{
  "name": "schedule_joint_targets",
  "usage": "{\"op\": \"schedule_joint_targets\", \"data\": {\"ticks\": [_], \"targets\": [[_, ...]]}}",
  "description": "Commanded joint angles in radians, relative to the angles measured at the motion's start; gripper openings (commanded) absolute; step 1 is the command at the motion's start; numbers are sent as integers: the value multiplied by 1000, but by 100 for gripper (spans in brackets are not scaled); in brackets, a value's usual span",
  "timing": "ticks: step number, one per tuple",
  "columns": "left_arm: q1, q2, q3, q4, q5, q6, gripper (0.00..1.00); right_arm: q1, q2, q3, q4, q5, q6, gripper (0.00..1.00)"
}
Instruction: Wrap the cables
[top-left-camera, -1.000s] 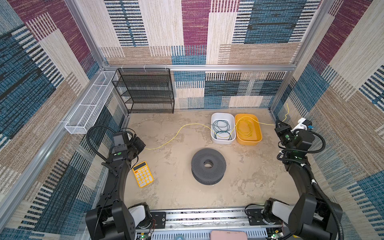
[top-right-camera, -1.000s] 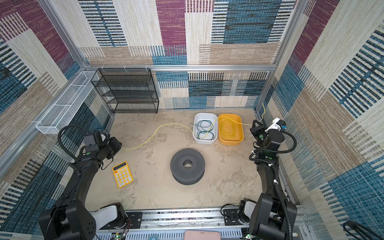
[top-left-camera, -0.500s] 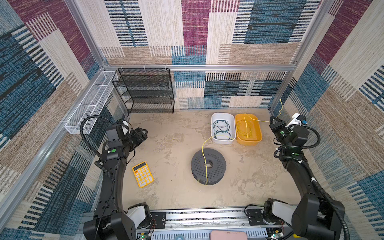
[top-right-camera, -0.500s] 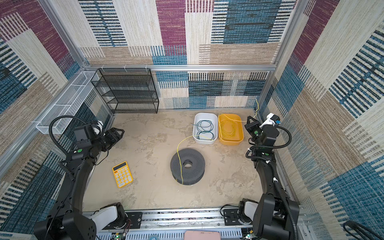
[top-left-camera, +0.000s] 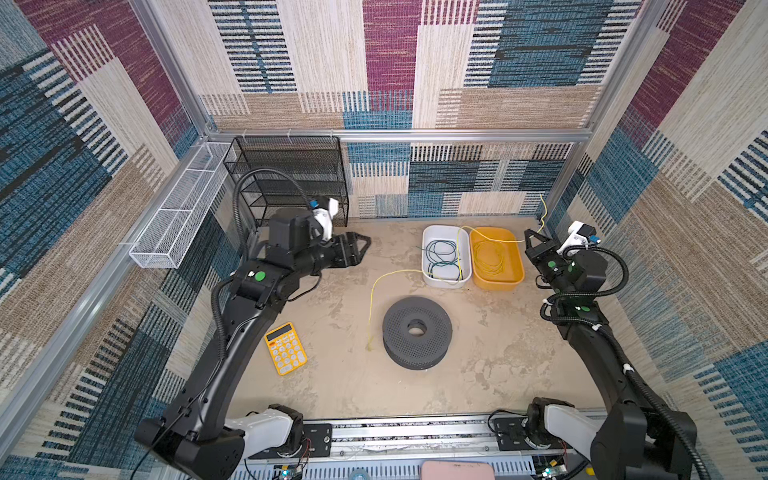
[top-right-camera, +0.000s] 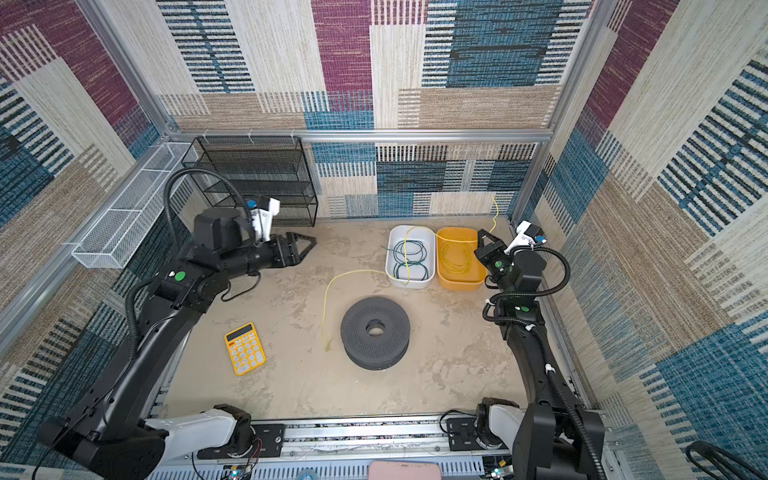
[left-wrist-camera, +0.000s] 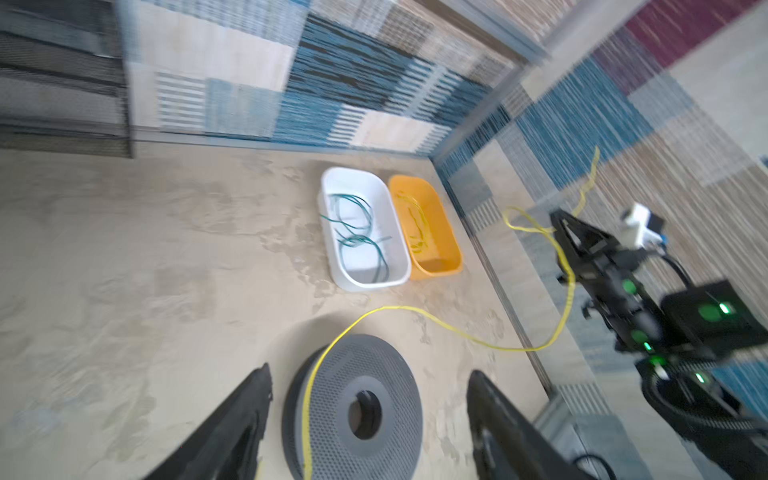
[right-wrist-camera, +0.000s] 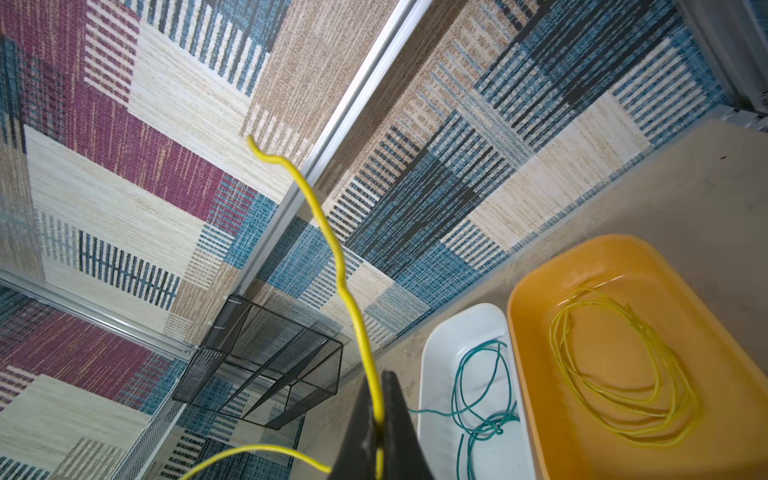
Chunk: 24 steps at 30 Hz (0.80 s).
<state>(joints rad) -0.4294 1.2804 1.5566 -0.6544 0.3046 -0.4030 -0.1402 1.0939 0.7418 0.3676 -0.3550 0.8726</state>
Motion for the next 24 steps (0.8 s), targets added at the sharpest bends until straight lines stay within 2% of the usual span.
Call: {"op": "schedule_joint_targets", "data": {"ticks": [1,4,8,11,13,19,24], "targets": [[-156,100,124,-68,-122,101,78,28,-25,1,-11,24,-16,0],[-247,193,217,-70,-152,126,80,54,-42,7,-29,37,-36,0],[-300,278,299,-69,-79,96,81,65,-51,9,-33,28,-44,0],[-339,267,265,-8,-93,83,83,75,-58,5,-36,28,-51,0],[-340,272,238,42,-30,41,83,82,-59,0,-33,23,-55,0],[-367,299,198,124,47,-32,81,110,-46,-4,-23,32,-55,0],[-384,319,172,125,-6,-56,71,136,-34,15,-17,39,-49,0]]}}
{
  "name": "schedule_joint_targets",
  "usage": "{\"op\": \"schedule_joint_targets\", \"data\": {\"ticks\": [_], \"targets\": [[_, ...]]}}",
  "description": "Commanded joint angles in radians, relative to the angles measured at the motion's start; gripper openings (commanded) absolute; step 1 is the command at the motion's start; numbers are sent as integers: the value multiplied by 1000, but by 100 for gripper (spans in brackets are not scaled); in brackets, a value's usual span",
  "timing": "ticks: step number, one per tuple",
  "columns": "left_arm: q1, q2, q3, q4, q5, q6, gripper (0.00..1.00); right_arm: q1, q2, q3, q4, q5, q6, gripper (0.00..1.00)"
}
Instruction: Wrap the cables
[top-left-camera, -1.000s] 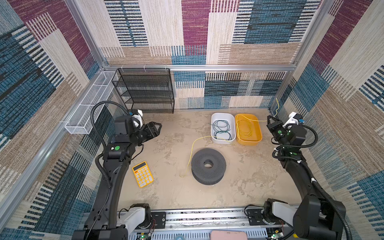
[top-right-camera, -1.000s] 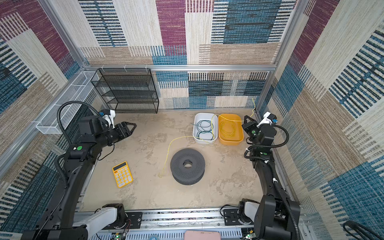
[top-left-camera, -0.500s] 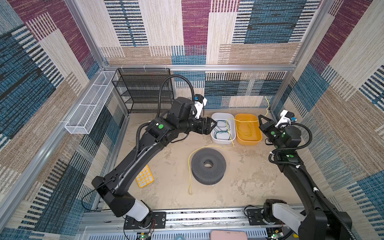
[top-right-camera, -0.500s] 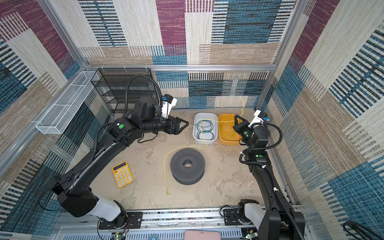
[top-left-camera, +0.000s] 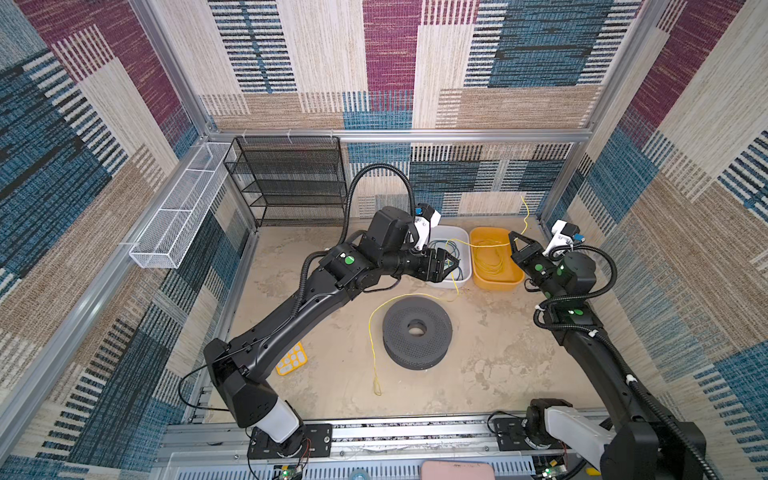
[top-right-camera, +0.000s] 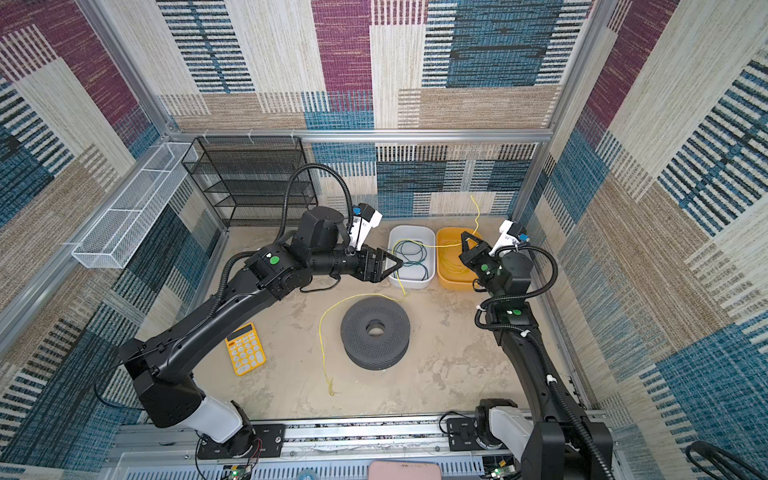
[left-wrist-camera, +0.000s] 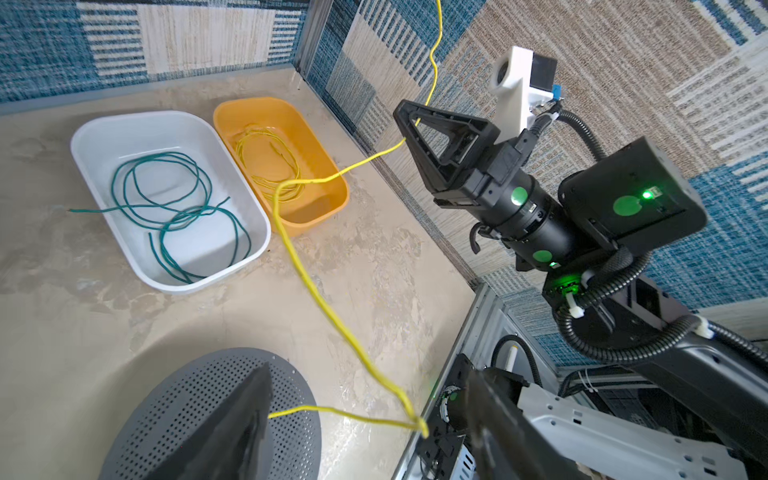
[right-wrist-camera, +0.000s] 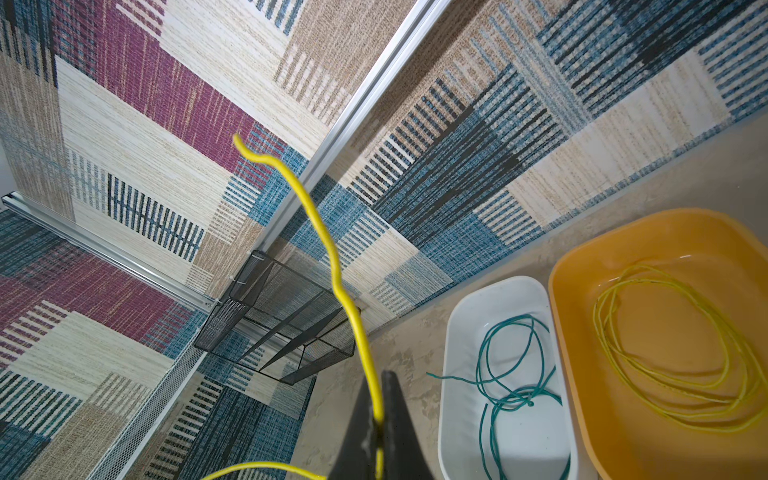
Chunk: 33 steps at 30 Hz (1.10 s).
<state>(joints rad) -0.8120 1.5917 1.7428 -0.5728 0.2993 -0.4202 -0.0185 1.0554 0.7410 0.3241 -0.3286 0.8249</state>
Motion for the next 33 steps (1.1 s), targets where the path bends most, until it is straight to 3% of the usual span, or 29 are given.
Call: {"op": "schedule_joint_targets", "data": {"ticks": [1,4,10,15,33], "targets": [[-1,10,-21,55,18,-48,68,21,6,17,30,15,1,0],[-18,10,-23,64,15,-41,56,49,12,13,42,31,8,0],[-18,-4,-68,75,-13,-7,20,82,22,19,40,38,18,0],[-10,-30,-106,61,-56,47,0,107,23,26,33,45,23,0],[132,-164,-241,-40,-45,210,0,248,81,62,65,69,37,0]]}}
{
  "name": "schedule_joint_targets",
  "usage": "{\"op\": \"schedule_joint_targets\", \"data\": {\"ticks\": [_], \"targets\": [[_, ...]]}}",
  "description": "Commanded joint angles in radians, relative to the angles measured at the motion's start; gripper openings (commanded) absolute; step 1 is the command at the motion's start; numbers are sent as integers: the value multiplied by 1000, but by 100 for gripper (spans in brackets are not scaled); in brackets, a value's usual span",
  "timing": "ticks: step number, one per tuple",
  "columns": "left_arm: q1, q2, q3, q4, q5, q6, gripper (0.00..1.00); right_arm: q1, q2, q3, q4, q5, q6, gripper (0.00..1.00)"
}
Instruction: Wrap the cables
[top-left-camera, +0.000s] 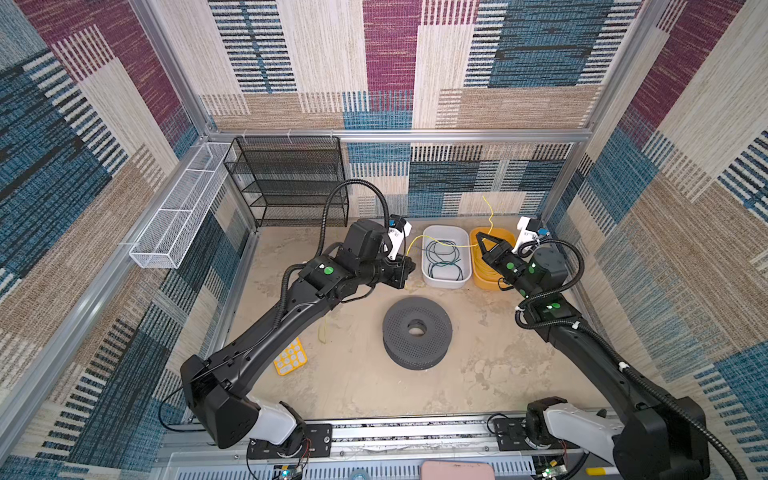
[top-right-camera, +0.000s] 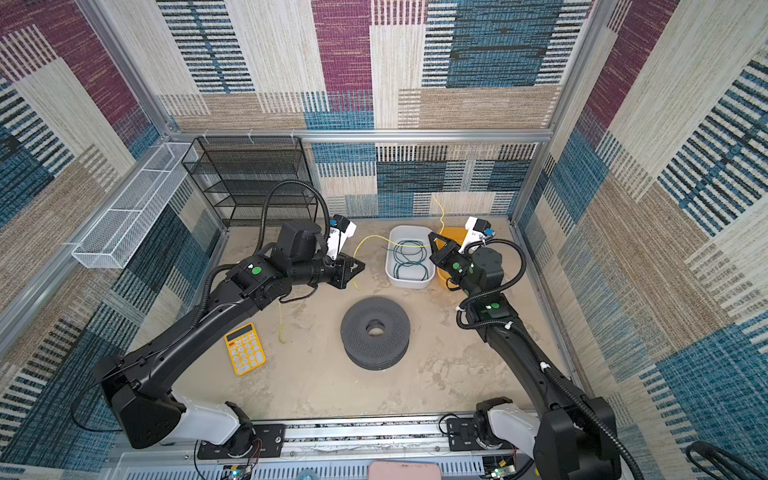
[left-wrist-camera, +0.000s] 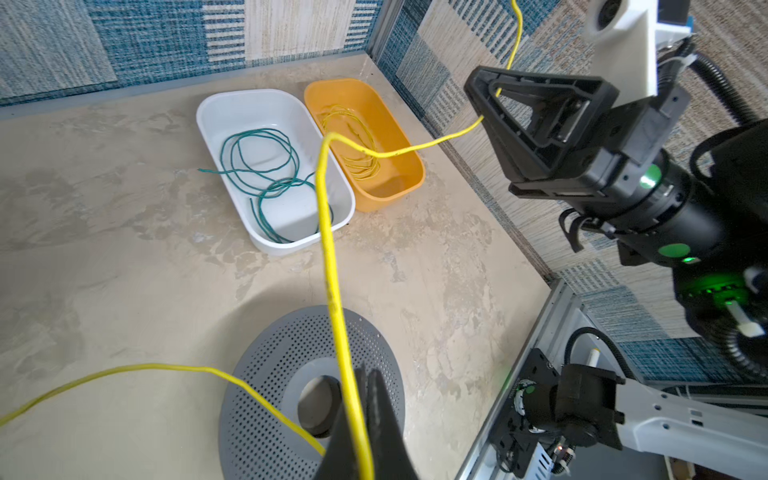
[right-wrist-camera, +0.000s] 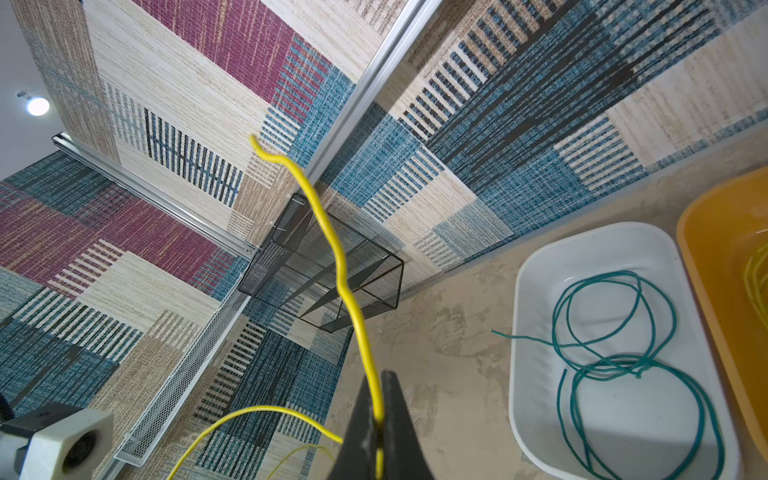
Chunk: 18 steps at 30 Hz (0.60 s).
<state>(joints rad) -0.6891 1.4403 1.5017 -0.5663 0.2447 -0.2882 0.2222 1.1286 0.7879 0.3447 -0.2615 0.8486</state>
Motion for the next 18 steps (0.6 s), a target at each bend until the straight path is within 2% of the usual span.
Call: {"op": "schedule_joint_targets", "data": {"ticks": [1,8,18], "targets": [[13,-19,1,-63,0,93,0,12,15,23,47,-2,15,0],[32,-61,-18,-148,-73,176,0,72,68,59,70,-14,22,0],[56,-146,-107,-129,-222,245,0,155,136,75,139,13,30,0]]}}
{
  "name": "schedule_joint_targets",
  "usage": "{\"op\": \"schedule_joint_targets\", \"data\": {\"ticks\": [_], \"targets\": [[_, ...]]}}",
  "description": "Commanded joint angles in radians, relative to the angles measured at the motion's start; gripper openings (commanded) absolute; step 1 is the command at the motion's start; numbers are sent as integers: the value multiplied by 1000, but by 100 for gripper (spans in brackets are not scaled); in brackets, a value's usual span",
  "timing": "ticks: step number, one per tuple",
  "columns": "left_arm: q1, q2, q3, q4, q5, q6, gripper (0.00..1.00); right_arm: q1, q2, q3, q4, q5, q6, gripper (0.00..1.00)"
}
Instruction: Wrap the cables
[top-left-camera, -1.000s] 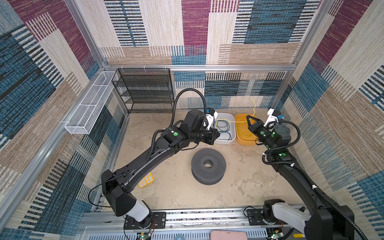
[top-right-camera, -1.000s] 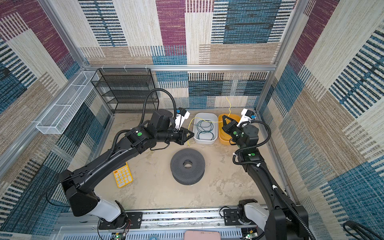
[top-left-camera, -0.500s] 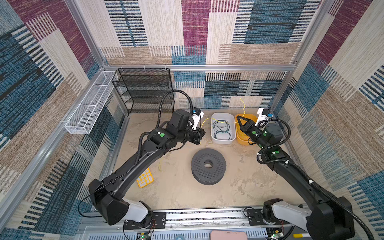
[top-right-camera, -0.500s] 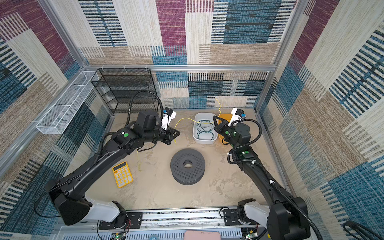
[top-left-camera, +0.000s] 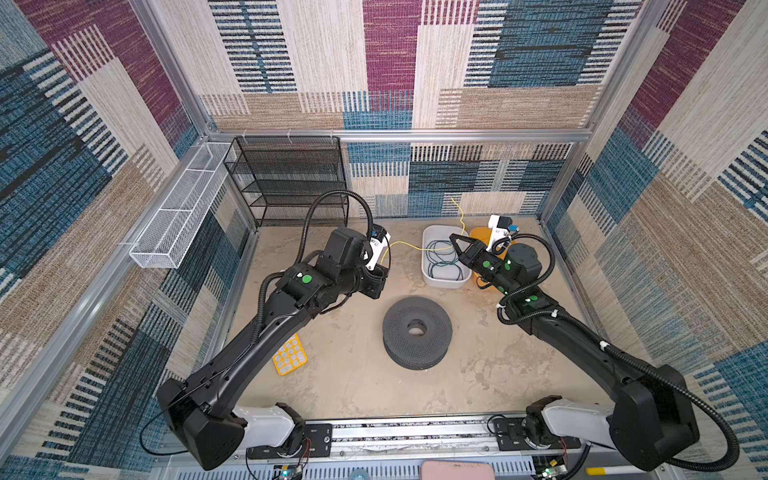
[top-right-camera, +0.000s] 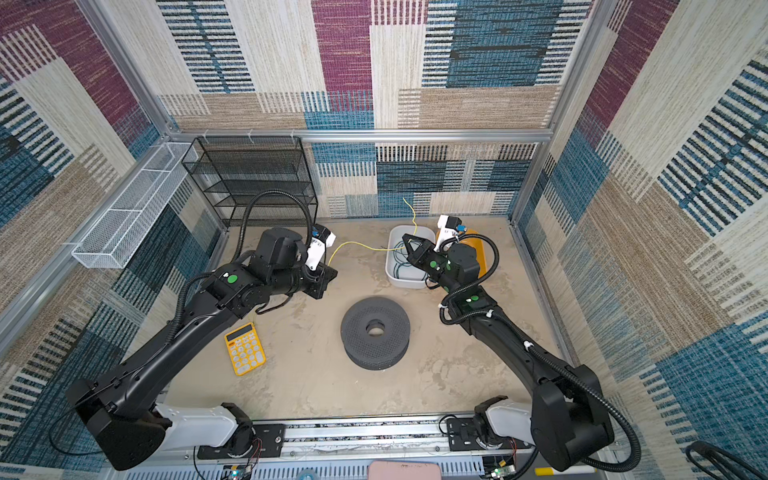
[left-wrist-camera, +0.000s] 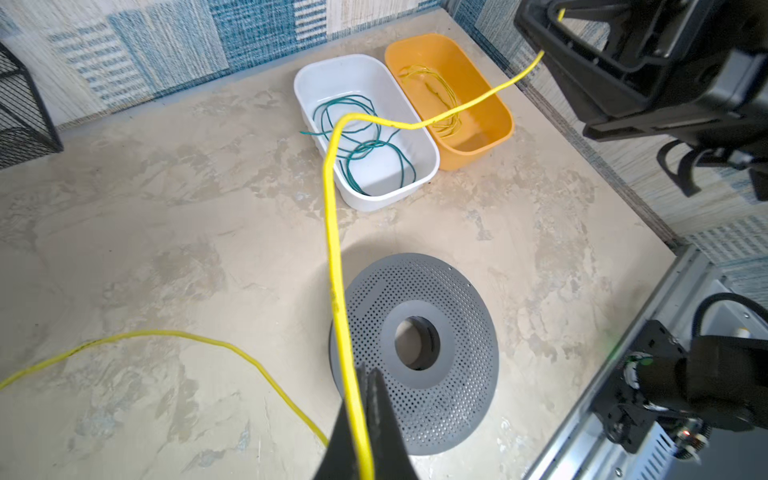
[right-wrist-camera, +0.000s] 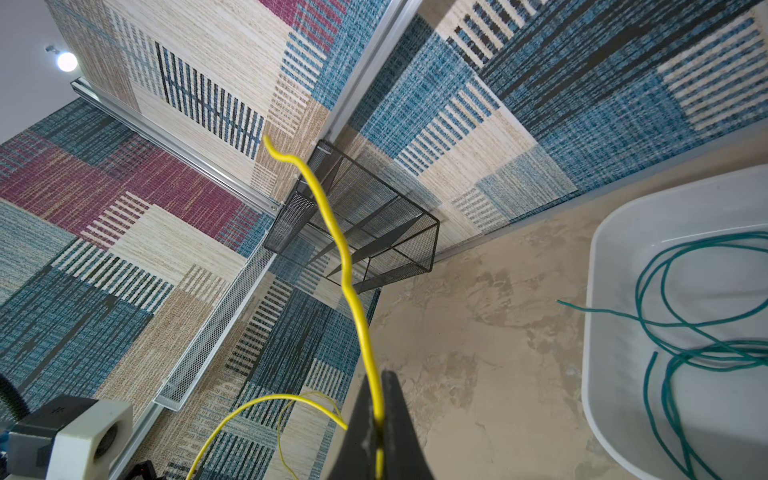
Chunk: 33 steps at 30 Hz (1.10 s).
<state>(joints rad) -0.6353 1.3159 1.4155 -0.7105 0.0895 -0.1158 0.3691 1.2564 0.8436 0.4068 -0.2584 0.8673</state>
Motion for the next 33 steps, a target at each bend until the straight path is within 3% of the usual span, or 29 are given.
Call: {"op": "schedule_joint_targets", "data": {"ticks": [1,12,19,24,33], "targets": [[3,-29,-32,22,-80,80,0,8,10,23,82,13,7,0],[7,-30,-73,48,-70,163,0,9,23,99,79,91,-50,0],[8,8,-74,32,-186,216,0,4,41,162,106,140,-64,0],[6,11,-103,38,-255,261,0,-14,44,148,176,133,-21,0],[-15,56,-122,21,-282,323,0,-68,105,153,306,72,102,0]]}}
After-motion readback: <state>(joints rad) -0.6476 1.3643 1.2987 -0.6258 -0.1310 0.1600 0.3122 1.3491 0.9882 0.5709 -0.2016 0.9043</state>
